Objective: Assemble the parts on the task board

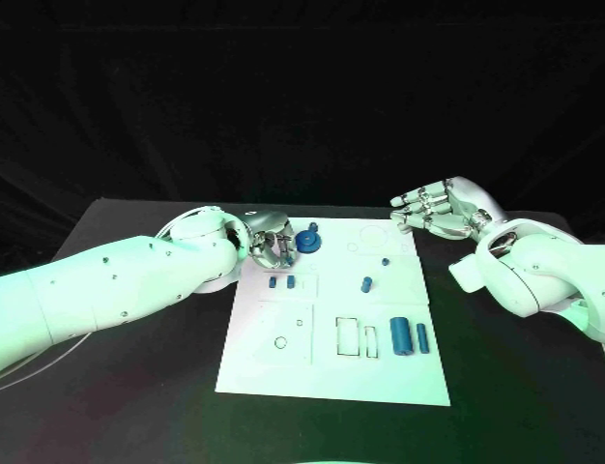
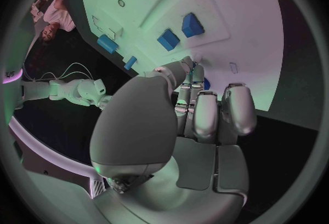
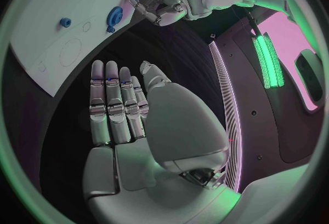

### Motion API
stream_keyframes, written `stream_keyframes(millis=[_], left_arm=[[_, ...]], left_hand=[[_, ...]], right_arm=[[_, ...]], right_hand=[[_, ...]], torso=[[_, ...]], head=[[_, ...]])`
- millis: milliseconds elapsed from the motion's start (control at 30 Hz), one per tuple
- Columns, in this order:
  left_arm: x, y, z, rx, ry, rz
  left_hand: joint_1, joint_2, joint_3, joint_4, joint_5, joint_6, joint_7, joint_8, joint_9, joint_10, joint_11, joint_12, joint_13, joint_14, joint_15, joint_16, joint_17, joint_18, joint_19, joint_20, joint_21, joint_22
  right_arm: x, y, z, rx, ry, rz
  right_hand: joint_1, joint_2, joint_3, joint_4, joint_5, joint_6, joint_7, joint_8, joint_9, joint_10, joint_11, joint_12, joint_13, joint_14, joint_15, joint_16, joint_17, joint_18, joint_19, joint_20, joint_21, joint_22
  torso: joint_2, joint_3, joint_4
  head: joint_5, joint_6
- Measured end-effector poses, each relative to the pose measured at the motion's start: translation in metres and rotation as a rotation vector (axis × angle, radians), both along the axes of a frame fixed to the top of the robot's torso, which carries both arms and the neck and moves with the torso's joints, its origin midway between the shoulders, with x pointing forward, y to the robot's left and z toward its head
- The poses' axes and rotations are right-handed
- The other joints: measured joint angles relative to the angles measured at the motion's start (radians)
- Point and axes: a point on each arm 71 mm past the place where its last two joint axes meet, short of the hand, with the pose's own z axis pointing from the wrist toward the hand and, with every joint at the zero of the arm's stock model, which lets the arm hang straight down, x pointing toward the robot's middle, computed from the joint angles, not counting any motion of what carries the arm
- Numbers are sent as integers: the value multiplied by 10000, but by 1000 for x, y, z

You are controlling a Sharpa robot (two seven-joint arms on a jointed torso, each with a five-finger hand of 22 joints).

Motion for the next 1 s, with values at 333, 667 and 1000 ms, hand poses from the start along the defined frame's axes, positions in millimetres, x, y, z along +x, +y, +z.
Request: stream_keyframes(millis=[333, 667, 1000], left_arm=[[2, 4, -1, 156, 68, 177], [3, 7, -2, 233, 76, 274], [3, 6, -2, 248, 59, 244]], left_hand=[[-40, 41, -32, 32, 0, 36, -37, -1, -6, 1, -1, -44, 28, 0, 0, 0, -24, 1, 0, 0, 0, -11], [-40, 40, -35, 30, -1, 34, -38, -13, -12, 36, -36, -44, 28, -36, -36, 0, -51, 2, 0, 0, 0, -10], [-40, 40, -62, 4, 0, 70, -73, -14, -13, 36, -36, -83, 28, -36, -36, 0, -51, 2, 0, 0, 0, -10]], right_arm=[[0, 0, 0, 0, -1, -4], [0, 0, 0, -1, -1, -10], [0, 0, 0, -2, -3, -10]], right_hand=[[-38, -38, 2, 2, 4, 0, 0, 0, 0, 0, 0, -11, 0, 0, 0, 0, -3, 1, 0, 0, 0, -2], [-38, -38, 1, 2, 3, 0, 0, 0, 0, 0, 0, -11, 0, 0, 0, 0, -3, 0, 0, 0, 0, -2], [-38, -38, 1, 1, 3, 0, 0, 0, 0, 0, 0, -11, 0, 0, 0, 0, -2, 0, 0, 0, 0, -1]], torso=[[-2, -3, 1], [0, -9, 6], [-1, -6, 5]], head=[[7, -14], [5, -35], [9, -37]])
